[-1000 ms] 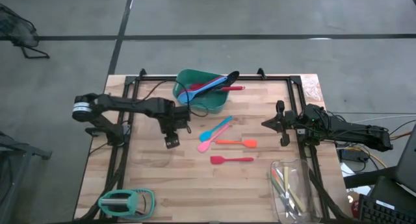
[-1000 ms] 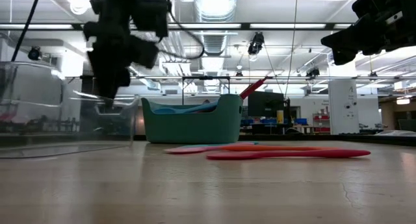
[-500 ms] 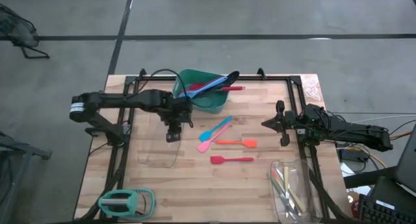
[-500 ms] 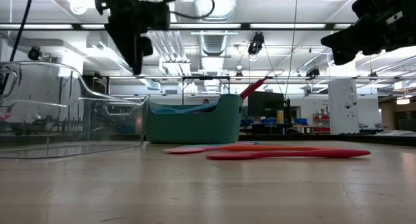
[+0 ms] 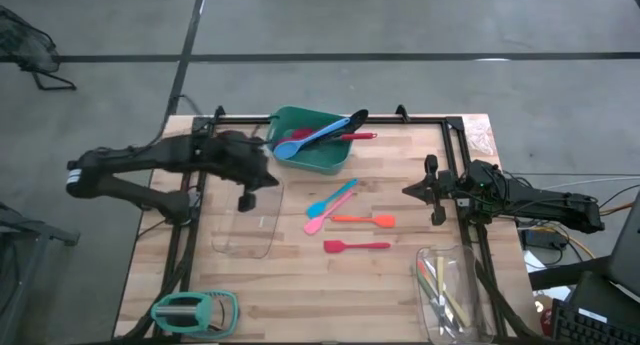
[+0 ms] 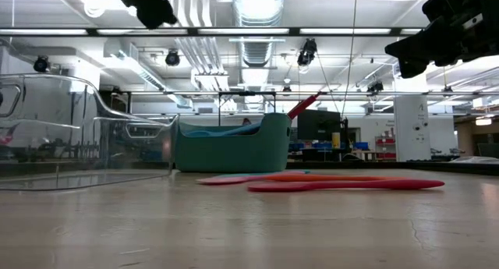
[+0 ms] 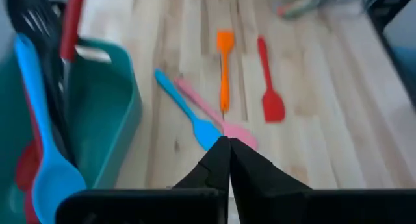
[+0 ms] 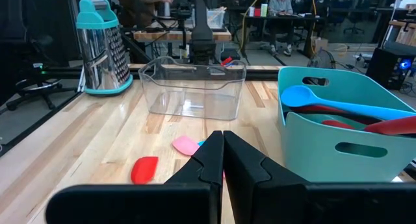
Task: Pick & Place Kitchen Items
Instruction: Put the orange spatula into the left transparent bin
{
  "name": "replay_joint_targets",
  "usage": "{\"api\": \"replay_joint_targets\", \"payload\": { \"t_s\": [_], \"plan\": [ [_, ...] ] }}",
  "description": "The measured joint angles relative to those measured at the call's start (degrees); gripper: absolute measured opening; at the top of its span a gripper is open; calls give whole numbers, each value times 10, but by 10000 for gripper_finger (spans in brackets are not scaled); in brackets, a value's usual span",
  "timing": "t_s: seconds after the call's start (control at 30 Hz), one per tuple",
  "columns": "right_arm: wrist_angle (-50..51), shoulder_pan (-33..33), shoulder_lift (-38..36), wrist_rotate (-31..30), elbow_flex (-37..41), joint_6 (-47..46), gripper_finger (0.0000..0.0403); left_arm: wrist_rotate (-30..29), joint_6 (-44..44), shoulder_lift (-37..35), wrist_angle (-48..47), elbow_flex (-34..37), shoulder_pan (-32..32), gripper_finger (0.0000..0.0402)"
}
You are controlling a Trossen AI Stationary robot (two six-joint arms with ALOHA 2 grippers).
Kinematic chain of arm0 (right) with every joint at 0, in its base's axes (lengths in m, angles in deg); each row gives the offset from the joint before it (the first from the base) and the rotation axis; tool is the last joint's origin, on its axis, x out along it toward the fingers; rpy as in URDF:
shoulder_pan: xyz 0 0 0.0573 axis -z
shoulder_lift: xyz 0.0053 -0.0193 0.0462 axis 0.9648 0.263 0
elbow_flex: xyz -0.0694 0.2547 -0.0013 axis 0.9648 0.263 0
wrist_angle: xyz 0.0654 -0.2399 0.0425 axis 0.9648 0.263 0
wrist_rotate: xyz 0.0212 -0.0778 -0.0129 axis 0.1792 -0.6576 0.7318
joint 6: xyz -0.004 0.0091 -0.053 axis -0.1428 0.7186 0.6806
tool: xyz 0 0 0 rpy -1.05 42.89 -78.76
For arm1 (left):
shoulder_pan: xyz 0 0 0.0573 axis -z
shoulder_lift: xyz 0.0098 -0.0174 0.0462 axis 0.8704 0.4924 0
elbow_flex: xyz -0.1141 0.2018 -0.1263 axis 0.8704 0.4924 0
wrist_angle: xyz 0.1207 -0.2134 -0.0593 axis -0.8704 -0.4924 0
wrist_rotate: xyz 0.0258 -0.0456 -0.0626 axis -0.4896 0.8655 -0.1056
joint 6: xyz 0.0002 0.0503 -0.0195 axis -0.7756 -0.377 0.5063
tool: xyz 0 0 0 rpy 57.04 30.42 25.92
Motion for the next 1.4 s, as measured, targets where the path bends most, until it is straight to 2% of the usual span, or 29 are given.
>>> {"api": "replay_joint_targets", "payload": {
  "t_s": [0.23,0.4,0.53,0.67,0.8,1.0,1.1,1.27,1.4],
  "plan": [
    [0,0,0,0,0,0,9,-1,-21,-144,89,112,1,10],
    [0,0,0,0,0,0,9,-53,-10,-237,156,213,1,26],
    [0,0,0,0,0,0,9,-55,-3,-306,243,300,3,28],
    [0,0,0,0,0,0,8,-56,0,-368,244,365,3,25],
    [0,0,0,0,0,0,8,-32,12,-425,247,401,3,28],
    [0,0,0,0,0,0,8,-23,13,-502,220,409,3,27],
    [0,0,0,0,0,0,9,-44,21,-534,255,427,3,23],
    [0,0,0,0,0,1,8,-46,-1,-569,307,471,3,21],
    [-2,0,0,0,0,41,8,-45,4,-583,336,513,3,23]
  ]
}}
